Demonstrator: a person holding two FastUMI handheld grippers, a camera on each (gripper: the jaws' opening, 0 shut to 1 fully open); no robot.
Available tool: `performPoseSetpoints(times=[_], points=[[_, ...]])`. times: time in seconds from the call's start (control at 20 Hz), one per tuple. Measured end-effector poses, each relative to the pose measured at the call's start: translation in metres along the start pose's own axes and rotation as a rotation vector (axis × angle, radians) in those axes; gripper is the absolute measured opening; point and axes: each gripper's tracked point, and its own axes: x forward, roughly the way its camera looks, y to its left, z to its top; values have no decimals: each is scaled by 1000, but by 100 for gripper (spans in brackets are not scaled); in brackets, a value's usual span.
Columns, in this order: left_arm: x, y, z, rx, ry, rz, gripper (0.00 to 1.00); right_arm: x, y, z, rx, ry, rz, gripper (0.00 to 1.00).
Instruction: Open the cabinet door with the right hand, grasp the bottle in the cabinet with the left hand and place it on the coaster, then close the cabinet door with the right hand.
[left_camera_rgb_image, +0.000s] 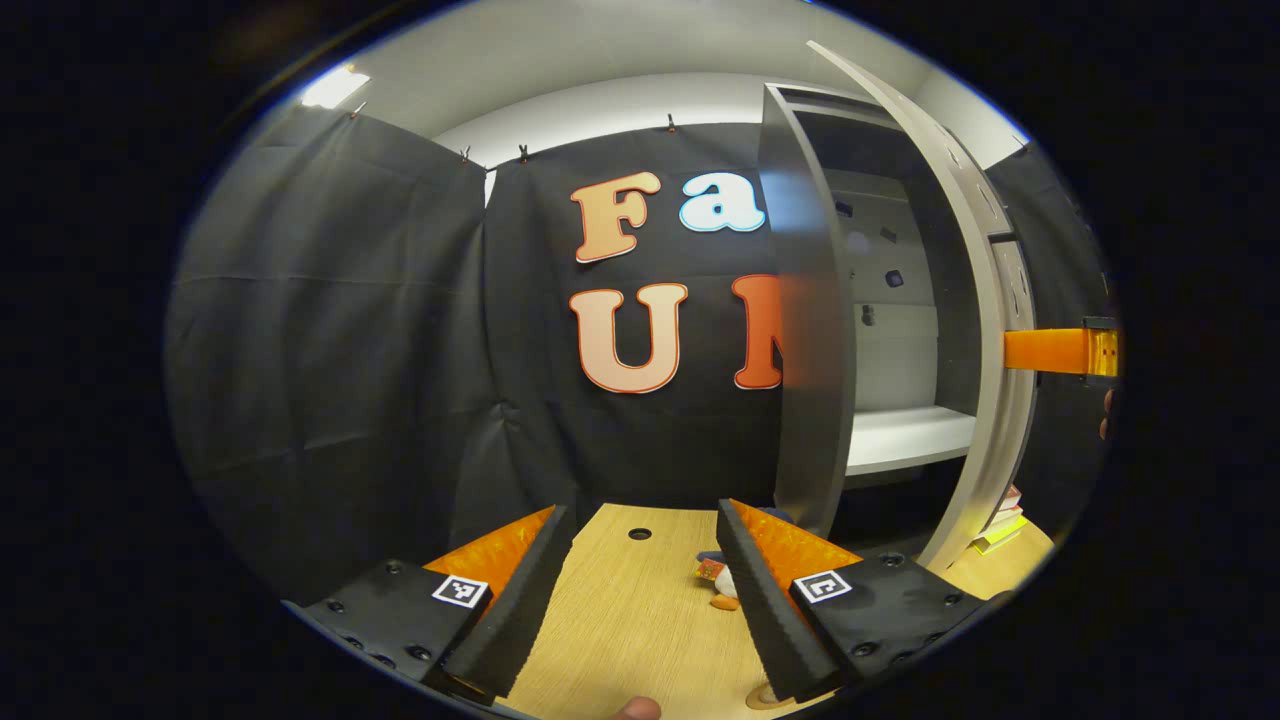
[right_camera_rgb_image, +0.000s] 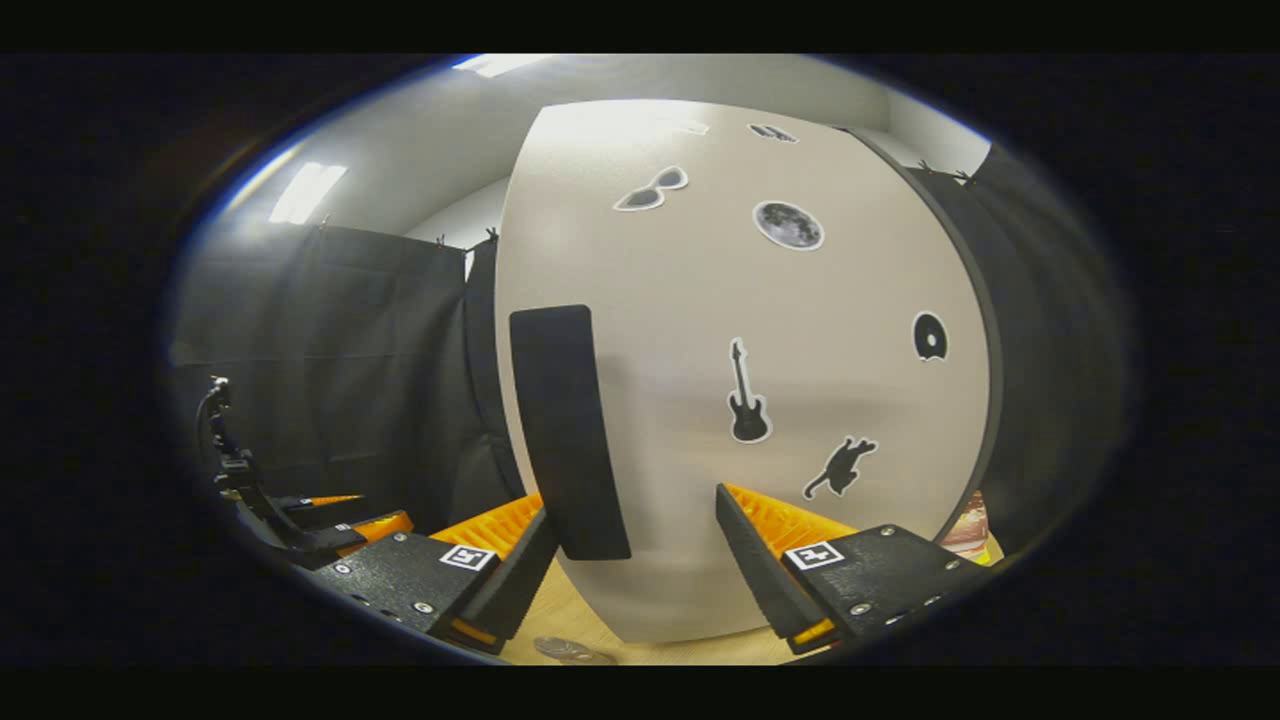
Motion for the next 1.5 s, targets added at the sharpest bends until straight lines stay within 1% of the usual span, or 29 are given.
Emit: performPoseSetpoints(times=[0.15,0.3,0.45,0.7,0.9,1.05,1.2,1.35,1.4,1.5], points=[[25,7,-9,-24,18,-5,96,3,0,0,-57,-1,-63,91],[51,7,-23,-44,40,-22,95,-1,-2,-2,-66,-17,-120,92],[71,5,-29,-36,43,-40,95,-7,-1,-3,-80,-42,-172,93],[91,-6,-27,-38,31,-94,95,-7,0,-6,-100,-42,-230,93],[101,-7,-28,-42,34,-116,95,-2,-2,-7,-103,-34,-269,94],[102,-5,-27,-45,30,-125,95,-2,-1,-7,-105,-30,-286,94],[104,-8,-27,-42,31,-136,95,0,-3,-7,-104,-34,-286,94],[92,-13,-24,-47,34,-139,95,0,-3,-7,-109,-31,-282,93],[86,-15,-21,-49,32,-141,95,0,-1,-8,-103,-27,-269,94],[72,-18,-14,-45,21,-142,95,-8,1,-18,-79,16,-255,93]])
